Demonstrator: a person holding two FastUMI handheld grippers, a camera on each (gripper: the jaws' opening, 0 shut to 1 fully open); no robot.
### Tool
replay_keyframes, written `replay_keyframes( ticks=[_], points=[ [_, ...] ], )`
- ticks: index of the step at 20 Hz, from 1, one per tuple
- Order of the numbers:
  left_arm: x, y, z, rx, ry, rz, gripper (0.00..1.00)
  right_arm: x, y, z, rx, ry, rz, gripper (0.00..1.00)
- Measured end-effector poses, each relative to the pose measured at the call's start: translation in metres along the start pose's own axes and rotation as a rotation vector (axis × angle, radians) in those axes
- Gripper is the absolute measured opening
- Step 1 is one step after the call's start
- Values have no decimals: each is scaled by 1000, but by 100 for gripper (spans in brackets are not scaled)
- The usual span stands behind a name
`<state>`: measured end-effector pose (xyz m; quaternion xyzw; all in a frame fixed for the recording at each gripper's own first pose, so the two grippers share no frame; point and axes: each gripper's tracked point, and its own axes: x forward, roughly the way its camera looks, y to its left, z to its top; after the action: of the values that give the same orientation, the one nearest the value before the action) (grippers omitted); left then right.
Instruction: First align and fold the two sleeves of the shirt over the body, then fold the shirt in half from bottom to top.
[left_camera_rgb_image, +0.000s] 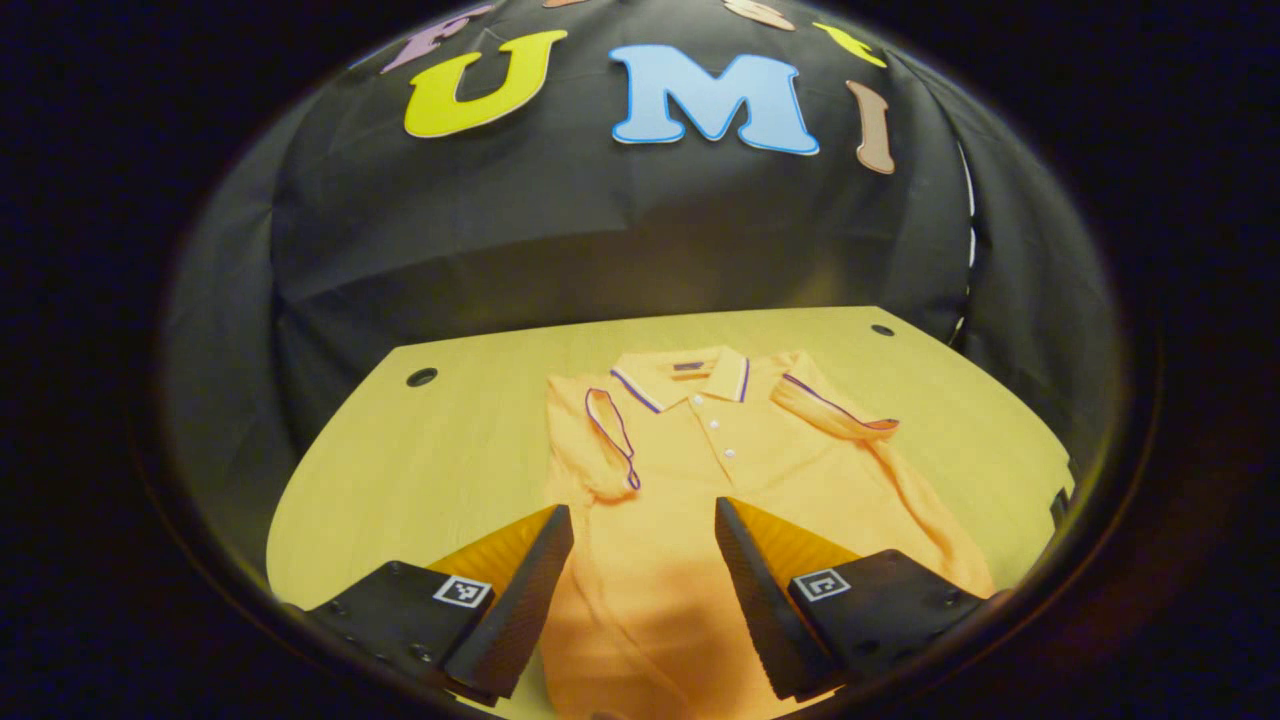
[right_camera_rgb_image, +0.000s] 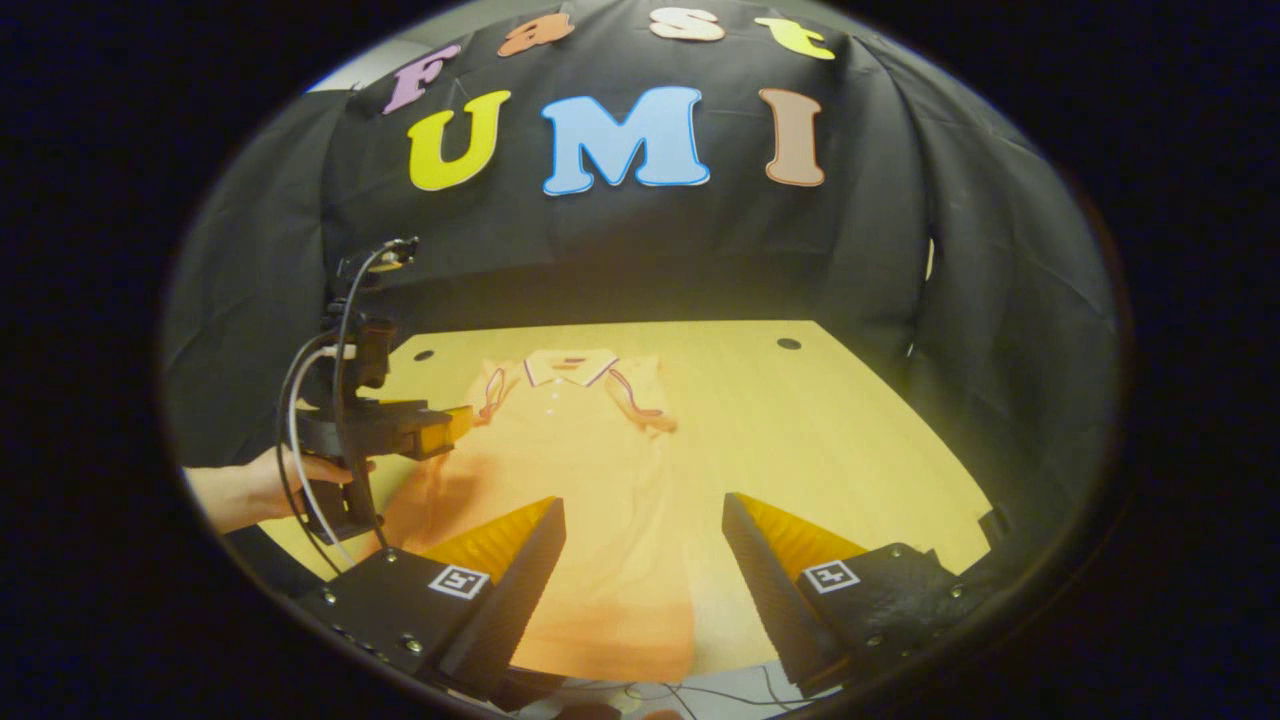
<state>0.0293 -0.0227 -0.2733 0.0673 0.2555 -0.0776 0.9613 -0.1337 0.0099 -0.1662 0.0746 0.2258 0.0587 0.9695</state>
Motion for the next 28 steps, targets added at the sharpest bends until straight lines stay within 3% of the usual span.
replay_keyframes(
  ticks=[6, 11, 17, 28],
  points=[
    [-65, -8, -46, -14, 17, -6, 95, -1, 3, -34, -11, 54, 37, 95],
    [-114, -8, -81, -40, 18, -16, 95, -5, 4, -65, -13, 101, 41, 98],
    [-163, 6, -135, -70, 47, 19, 95, -7, 1, -105, -10, 174, 41, 98],
    [-198, 12, -195, -60, 111, 41, 94, -7, -19, -160, -10, 273, 3, 98]
  ],
)
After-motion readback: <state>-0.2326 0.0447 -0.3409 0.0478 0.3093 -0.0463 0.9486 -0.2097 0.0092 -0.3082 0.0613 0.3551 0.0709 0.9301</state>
